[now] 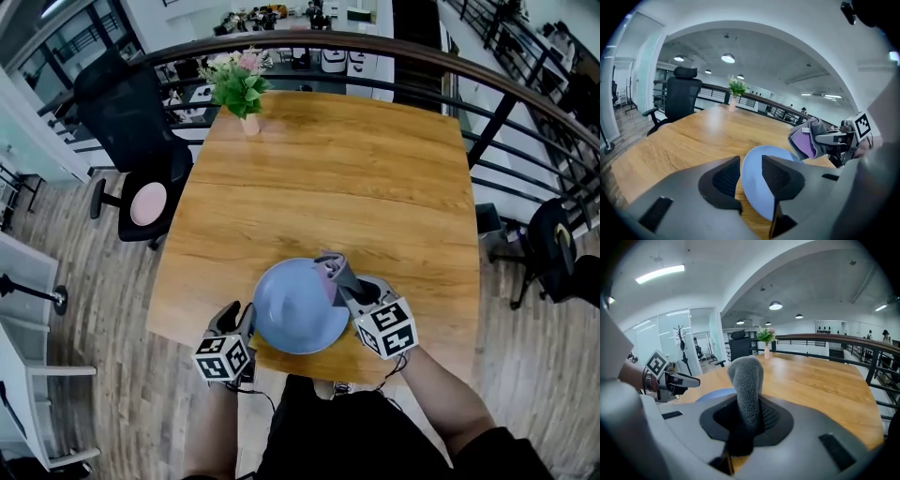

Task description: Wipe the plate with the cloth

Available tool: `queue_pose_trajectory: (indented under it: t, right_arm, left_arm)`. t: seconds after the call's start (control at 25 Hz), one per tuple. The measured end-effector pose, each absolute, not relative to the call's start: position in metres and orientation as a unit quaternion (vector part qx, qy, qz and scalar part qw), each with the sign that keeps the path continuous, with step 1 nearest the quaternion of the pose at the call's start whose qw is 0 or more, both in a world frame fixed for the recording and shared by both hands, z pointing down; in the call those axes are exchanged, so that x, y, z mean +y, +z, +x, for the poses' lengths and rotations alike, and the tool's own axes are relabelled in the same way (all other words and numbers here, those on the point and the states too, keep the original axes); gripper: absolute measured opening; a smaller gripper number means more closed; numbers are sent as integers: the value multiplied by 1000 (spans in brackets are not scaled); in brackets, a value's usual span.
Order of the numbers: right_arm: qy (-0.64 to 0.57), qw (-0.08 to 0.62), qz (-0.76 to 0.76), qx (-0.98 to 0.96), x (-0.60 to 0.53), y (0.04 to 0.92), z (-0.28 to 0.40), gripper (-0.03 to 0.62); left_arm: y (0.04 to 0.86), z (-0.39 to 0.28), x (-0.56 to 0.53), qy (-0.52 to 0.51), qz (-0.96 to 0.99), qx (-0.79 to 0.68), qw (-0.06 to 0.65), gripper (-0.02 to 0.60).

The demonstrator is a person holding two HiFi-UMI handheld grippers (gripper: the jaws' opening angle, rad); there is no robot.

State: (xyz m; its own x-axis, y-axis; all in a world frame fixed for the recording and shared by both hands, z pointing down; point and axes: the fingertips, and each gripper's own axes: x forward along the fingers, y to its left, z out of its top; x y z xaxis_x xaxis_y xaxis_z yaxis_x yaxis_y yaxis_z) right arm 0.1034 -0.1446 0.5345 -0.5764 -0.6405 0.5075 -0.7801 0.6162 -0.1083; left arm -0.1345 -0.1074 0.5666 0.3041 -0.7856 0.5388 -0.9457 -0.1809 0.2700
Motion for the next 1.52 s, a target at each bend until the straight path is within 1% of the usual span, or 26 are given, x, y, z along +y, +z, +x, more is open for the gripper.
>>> queue_pose_trajectory:
  t: [0.08, 0.16, 0.2, 0.28, 0.48, 0.68, 1.16, 1.52]
  right_arm:
    - [152, 205, 402, -879, -138, 523, 106, 72]
    - [145, 194, 398, -885, -130, 513, 108, 72]
    - [143, 189, 395, -887, -125, 508, 109, 72]
    - [138, 179, 389, -893, -115, 498, 110, 72]
    - [120, 172, 365, -907, -82, 485, 107, 72]
    - [123, 169, 349, -914, -58, 486, 103, 72]
    - [146, 168, 353, -909, -13, 494, 79, 72]
    - [156, 163, 403, -887, 31, 490, 58, 72]
  left_arm:
    - [545, -128, -97, 136, 762, -581, 253, 144]
    - [523, -118, -84, 134, 766, -589, 221, 61]
    - [512, -113, -76, 131, 767, -592, 208, 40]
    - [493, -102, -61, 125, 773, -592, 190, 27]
    - [463, -82, -20, 105, 782, -590, 174, 20]
    - [451, -73, 9, 100, 786, -586, 170, 18]
    - [455, -68, 42, 109, 809, -552, 170, 18]
    - [457, -73, 65, 100, 848, -492, 173, 18]
